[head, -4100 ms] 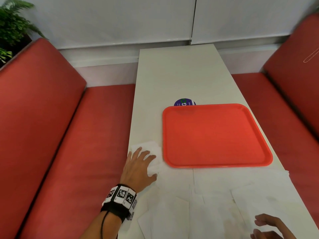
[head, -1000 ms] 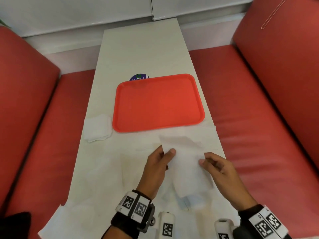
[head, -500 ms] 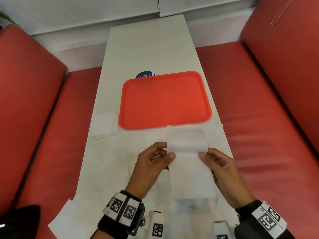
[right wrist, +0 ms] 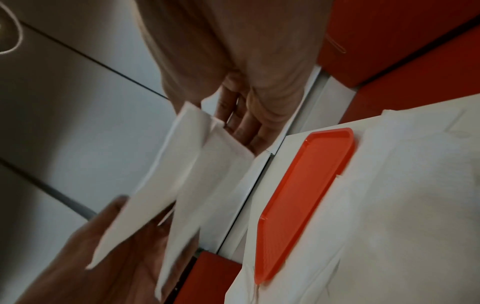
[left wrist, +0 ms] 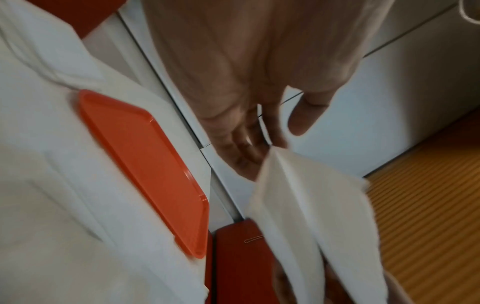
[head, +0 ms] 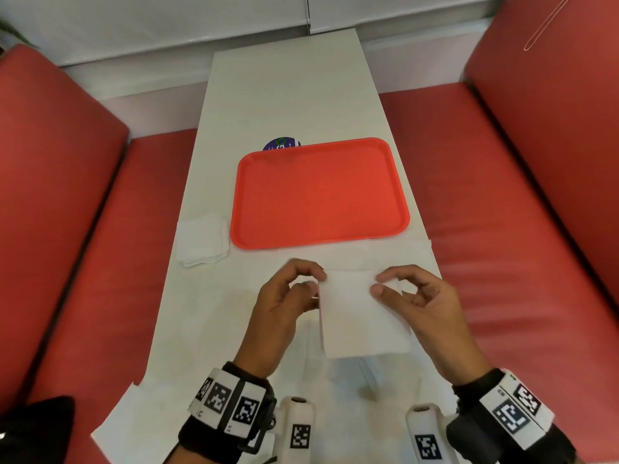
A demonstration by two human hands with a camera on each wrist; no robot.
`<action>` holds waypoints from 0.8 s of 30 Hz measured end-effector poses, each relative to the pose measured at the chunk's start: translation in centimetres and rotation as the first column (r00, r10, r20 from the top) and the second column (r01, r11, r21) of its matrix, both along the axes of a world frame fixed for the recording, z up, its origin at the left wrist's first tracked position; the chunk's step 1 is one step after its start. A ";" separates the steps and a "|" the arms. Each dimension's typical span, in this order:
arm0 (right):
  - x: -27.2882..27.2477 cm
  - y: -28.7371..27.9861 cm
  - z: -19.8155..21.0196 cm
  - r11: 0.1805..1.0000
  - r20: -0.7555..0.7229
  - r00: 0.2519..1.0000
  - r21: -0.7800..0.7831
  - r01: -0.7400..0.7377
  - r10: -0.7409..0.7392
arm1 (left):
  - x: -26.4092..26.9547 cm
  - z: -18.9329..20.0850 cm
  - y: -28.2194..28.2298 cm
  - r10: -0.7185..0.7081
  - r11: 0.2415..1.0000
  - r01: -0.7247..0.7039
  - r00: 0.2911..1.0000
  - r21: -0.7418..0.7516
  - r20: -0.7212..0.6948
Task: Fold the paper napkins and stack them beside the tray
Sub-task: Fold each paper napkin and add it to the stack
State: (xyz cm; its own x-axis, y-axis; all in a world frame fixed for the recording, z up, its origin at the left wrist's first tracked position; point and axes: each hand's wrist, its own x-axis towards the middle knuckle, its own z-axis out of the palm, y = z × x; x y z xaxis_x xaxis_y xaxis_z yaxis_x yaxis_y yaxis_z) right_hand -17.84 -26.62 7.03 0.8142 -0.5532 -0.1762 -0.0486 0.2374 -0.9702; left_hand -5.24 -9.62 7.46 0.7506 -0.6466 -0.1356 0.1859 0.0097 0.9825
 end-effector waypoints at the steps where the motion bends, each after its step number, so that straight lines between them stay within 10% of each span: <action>1: 0.1 0.2 0.0 1.000 0.013 1.000 0.012 -0.004 0.004 | -0.2 0.1 -0.2 0.033 0.999 -0.032 0.999 0.020 -0.039; 6: 0.6 1.1 -0.5 0.999 0.009 1.000 -0.029 0.027 -0.026 | -1.2 -0.6 -0.8 0.117 0.986 -0.091 0.974 0.139 -0.192; 24: 5.3 5.5 0.3 0.941 -0.222 0.959 -0.249 -0.229 0.174 | 3.5 -1.0 4.5 -0.112 0.955 0.055 0.977 0.291 0.181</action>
State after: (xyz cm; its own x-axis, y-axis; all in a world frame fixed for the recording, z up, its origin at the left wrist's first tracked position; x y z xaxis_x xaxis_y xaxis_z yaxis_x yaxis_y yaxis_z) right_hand -12.53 -21.14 7.28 0.8785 -0.4296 -0.2089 -0.2611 -0.0658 -0.9631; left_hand -1.78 -5.11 6.51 0.7255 -0.6643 -0.1802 -0.0193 -0.2813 0.9594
